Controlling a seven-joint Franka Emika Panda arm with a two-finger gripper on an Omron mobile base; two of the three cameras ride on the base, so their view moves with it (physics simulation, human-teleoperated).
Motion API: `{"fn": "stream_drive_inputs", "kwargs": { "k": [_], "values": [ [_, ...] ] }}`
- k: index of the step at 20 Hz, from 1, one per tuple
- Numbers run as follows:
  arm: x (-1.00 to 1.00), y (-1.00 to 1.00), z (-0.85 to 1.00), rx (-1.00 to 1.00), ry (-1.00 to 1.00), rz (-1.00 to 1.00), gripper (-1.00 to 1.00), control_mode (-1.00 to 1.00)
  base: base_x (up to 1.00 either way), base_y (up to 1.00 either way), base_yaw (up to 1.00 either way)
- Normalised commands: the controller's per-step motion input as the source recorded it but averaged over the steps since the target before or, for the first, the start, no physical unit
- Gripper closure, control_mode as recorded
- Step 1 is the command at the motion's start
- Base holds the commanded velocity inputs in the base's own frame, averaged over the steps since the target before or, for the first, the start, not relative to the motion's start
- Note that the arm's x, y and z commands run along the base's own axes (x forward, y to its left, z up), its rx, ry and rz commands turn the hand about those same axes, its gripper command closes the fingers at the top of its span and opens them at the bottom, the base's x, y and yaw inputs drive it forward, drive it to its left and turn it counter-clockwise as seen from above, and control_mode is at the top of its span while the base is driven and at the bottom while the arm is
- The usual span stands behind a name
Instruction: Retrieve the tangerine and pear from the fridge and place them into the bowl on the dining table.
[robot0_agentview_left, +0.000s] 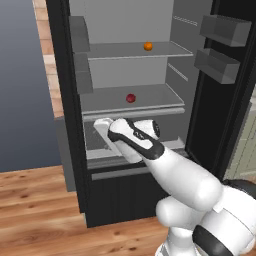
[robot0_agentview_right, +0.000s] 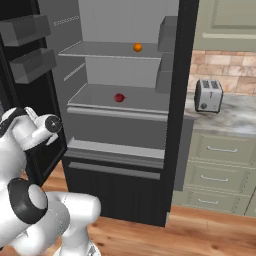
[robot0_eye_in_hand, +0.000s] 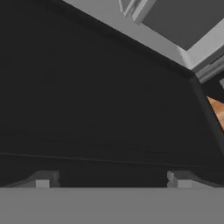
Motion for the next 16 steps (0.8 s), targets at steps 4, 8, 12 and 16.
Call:
{"fn": "stream_drive_inputs", "kwargs": {
  "k": [4, 8, 12, 16],
  "values": [
    [0.0, -0.97, 0.7, -0.16, 0.0, 0.0, -1.0, -1.0, 0.0, 0.0, 0.0],
    [-0.12, -0.97, 0.71, -0.17, 0.0, 0.0, -1.0, -1.0, 0.0, 0.0, 0.0],
    [-0.33, -1.0, 0.33, -0.28, 0.0, 0.0, -1.0, -1.0, 0.0, 0.0, 0.0],
    [-0.39, -0.9, 0.02, -0.4, -0.01, 0.0, -1.0, -1.0, 0.0, 0.0, 0.0]
  ]
}}
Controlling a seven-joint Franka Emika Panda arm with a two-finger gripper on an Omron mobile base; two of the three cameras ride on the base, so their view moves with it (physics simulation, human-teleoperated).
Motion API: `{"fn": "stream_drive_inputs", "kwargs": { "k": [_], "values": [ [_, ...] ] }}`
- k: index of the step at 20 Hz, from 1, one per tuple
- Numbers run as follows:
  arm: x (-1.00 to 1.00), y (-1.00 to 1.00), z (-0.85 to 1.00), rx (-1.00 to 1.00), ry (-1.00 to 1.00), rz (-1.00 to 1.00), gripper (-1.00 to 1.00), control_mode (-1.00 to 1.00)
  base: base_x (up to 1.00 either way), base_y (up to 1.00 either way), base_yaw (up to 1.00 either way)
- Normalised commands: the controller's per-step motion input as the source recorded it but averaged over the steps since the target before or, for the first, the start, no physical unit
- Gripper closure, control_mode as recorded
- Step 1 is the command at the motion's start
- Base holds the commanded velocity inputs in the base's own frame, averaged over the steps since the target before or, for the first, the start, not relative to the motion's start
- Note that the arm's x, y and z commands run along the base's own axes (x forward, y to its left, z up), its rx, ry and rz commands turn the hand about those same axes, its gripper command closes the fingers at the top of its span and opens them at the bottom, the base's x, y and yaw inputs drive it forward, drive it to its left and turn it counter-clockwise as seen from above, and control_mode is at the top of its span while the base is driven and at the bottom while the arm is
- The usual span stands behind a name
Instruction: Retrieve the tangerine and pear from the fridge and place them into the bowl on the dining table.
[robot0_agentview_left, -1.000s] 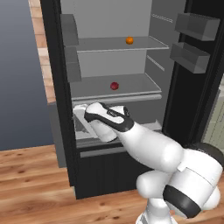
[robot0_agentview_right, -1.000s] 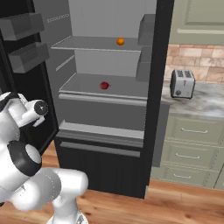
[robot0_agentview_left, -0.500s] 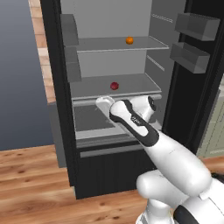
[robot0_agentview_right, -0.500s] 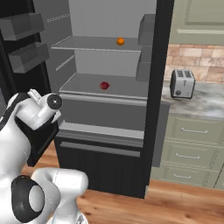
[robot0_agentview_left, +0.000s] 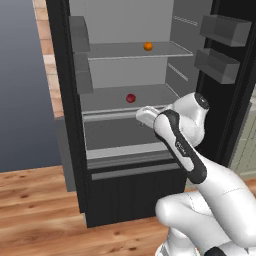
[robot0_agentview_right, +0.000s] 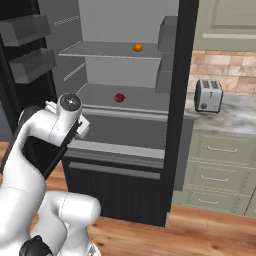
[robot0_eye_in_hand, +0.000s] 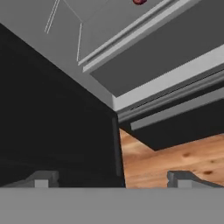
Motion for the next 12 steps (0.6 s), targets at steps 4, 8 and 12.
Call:
{"fn": "stream_drive_inputs", "kwargs": {
  "k": [4, 8, 12],
  "values": [
    [-0.31, -0.82, 0.02, -0.38, -0.01, 0.0, -1.0, -1.0, 0.0, 0.0, 0.0],
    [-0.49, -0.67, 0.0, -0.32, 0.0, 0.0, -1.0, -1.0, 0.0, 0.0, 0.0],
    [-0.83, -0.34, 0.17, -0.18, -0.05, 0.0, -1.0, -1.0, 0.0, 0.0, 0.0]
  ]
}}
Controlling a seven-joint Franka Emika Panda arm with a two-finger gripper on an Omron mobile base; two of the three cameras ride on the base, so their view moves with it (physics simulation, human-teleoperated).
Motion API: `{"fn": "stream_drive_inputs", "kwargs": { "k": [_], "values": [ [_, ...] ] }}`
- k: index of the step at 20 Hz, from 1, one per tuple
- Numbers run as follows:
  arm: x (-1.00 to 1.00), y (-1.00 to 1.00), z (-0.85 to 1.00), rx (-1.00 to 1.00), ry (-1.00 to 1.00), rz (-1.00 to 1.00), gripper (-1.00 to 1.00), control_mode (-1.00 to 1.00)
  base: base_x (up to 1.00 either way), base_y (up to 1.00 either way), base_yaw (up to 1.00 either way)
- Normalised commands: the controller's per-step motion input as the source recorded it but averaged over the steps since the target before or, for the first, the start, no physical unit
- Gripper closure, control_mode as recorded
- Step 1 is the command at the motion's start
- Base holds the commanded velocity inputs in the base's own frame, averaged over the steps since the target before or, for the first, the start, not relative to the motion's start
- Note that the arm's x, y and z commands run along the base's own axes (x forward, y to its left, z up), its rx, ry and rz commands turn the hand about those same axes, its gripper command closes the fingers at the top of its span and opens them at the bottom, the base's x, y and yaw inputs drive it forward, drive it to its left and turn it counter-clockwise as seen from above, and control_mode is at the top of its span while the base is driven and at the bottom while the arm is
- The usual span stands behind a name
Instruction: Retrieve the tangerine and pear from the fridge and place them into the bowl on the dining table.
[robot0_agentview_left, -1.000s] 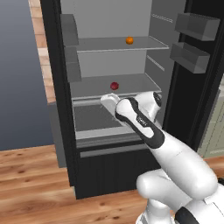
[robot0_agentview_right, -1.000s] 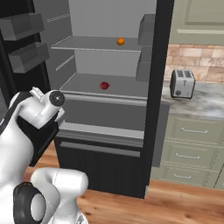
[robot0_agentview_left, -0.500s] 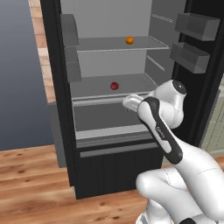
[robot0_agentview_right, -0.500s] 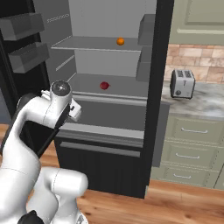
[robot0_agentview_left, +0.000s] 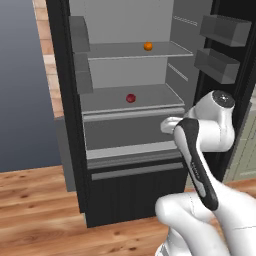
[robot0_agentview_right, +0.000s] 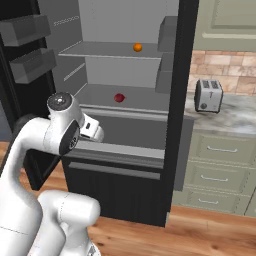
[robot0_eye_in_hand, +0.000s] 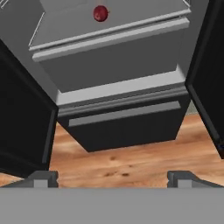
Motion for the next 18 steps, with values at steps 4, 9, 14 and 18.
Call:
{"fn": "stream_drive_inputs", "kwargs": {
  "k": [4, 9, 14, 18],
  "values": [
    [-0.98, -0.24, 0.26, -0.12, -0.15, 0.03, -1.0, -1.0, 0.0, 0.0, 0.0],
    [-0.53, -0.01, 0.29, -0.03, -0.16, 0.01, -1.0, -1.0, 0.0, 0.0, 0.0],
    [-0.39, -0.01, 0.07, 0.0, -0.18, 0.03, -1.0, -1.0, 0.0, 0.0, 0.0],
    [-0.13, 0.0, 0.0, 0.0, -0.06, 0.01, -1.0, -1.0, 0.0, 0.0, 0.0]
  ]
}}
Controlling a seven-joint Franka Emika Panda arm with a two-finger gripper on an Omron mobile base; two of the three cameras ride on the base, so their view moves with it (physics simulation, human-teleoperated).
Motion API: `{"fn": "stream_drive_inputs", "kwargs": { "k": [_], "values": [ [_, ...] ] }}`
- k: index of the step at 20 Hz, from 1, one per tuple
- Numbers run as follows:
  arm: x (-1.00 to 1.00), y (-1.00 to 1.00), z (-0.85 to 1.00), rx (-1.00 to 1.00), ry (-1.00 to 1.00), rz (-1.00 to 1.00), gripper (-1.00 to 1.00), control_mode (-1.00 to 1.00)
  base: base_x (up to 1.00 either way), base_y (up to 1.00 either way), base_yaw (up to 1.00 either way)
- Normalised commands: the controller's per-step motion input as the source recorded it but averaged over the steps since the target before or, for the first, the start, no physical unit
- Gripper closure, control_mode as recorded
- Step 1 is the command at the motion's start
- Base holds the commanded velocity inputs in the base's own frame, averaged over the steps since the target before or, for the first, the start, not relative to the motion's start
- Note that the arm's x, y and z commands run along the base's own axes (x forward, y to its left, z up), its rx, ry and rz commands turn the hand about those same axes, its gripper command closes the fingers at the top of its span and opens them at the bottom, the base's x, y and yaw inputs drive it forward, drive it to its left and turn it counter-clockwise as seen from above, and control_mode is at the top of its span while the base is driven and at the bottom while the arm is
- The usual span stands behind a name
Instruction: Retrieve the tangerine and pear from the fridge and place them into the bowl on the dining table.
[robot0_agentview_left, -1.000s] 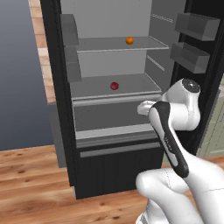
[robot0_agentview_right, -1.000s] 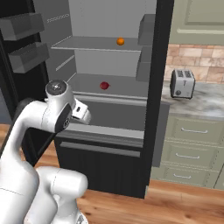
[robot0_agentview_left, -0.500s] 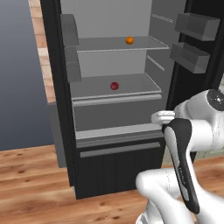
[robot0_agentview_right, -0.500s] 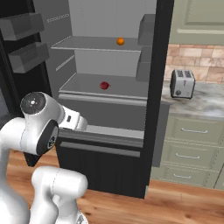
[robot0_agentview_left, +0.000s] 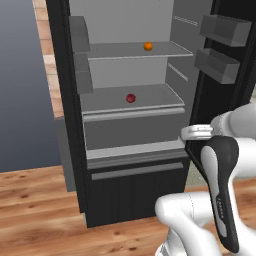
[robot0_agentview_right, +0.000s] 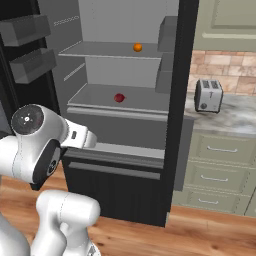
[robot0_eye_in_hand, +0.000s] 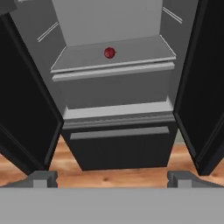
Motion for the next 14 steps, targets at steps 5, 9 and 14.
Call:
{"fn": "stream_drive_inputs", "kwargs": {
  "k": [5, 9, 14],
  "values": [
    [0.0, 0.0, 0.0, 0.0, 0.0, 0.0, -1.0, -1.0, 0.0, 0.0, 0.0],
    [-0.13, 0.0, 0.0, 0.0, 0.0, 0.0, -1.0, -1.0, 0.0, 0.0, 0.0],
    [-0.03, 0.0, 0.0, 0.0, 0.0, 0.0, -1.0, 1.0, -0.02, 0.0, 0.0]
  ]
}}
